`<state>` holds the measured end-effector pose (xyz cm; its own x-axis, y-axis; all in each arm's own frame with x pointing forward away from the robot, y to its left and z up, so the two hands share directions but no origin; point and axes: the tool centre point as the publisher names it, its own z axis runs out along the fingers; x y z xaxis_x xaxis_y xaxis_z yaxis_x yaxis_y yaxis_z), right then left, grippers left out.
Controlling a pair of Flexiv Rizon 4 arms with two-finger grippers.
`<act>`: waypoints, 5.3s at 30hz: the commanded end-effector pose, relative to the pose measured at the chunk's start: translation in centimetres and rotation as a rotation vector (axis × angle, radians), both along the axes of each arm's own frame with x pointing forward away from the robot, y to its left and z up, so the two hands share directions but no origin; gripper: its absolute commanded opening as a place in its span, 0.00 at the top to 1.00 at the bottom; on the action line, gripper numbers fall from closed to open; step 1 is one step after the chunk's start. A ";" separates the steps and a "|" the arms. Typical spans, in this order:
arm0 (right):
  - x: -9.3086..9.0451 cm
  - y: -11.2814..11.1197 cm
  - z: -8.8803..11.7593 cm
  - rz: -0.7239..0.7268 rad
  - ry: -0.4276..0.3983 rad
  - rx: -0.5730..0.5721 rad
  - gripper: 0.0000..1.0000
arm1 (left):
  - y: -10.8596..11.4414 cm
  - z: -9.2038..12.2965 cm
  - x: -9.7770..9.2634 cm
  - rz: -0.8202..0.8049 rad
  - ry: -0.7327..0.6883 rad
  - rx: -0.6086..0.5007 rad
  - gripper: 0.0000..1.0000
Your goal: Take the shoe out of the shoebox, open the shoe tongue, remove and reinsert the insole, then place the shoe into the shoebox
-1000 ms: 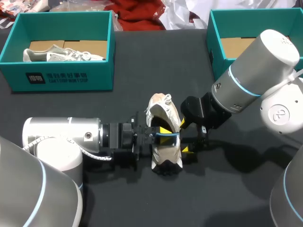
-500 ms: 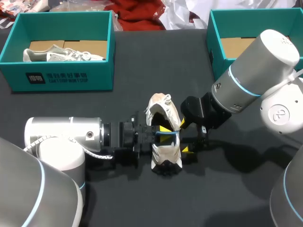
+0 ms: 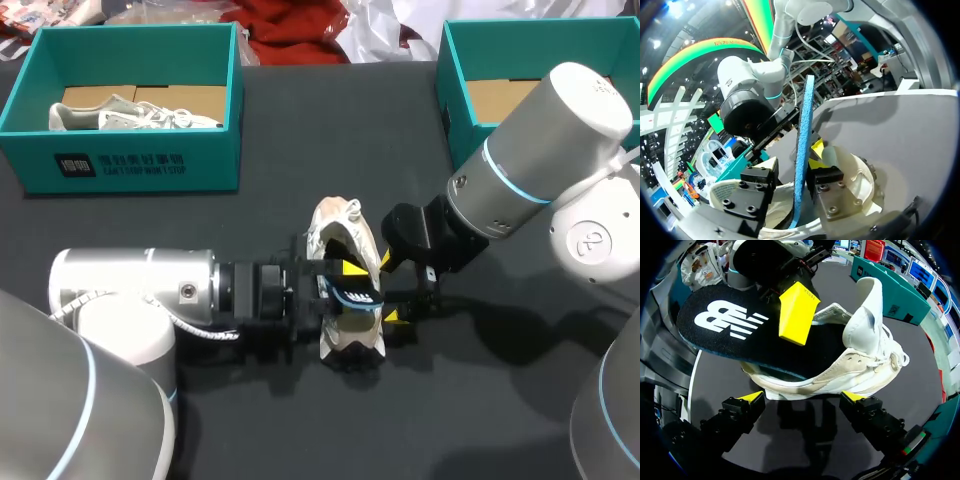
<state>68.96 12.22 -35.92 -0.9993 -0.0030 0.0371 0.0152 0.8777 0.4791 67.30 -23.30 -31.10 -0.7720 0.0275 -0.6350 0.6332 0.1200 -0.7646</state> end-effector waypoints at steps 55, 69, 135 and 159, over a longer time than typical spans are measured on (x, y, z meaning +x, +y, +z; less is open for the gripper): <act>-0.1 0.1 -0.1 -0.002 -0.002 -0.001 0.00 | 1.5 1.0 -1.3 0.054 -0.102 0.047 0.89; -0.1 0.1 -0.1 -0.002 -0.002 -0.001 0.00 | 1.3 -1.7 0.6 0.070 -0.090 0.079 1.00; -0.1 0.1 -0.1 -0.002 -0.002 -0.001 0.00 | 1.2 -0.4 -0.5 0.054 -0.079 0.085 0.81; -0.1 0.1 -0.1 -0.002 -0.002 -0.001 0.00 | 0.8 -2.7 0.8 0.078 -0.076 0.170 0.86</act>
<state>68.96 12.22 -35.92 -0.9993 -0.0029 0.0371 0.0152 0.8777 0.4790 68.08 -22.64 -33.65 -0.7268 0.0814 -0.6820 0.6711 0.2953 -0.6800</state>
